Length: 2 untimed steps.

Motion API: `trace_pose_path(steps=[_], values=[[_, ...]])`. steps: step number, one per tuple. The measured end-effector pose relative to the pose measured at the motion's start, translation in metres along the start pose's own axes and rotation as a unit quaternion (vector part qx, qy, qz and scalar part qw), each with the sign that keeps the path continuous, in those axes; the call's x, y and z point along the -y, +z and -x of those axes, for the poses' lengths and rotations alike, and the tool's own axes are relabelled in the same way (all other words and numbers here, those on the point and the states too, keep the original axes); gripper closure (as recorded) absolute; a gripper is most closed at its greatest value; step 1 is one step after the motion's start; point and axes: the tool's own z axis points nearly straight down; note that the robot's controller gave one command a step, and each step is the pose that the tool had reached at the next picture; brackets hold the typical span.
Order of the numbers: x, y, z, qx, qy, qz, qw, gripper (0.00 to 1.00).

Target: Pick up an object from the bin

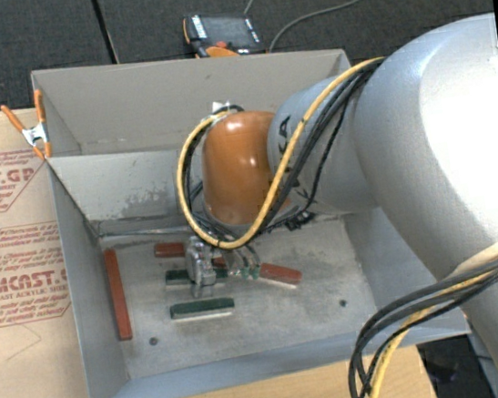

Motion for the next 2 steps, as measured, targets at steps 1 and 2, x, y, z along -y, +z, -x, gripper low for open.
trace_pose_path(steps=[1,2], values=[[0.001,0.003,-0.002,-0.0033,0.000,-0.001,1.0000,0.00],[0.053,0.002,0.016,-0.0016,-0.006,-0.003,1.0000,0.00]])
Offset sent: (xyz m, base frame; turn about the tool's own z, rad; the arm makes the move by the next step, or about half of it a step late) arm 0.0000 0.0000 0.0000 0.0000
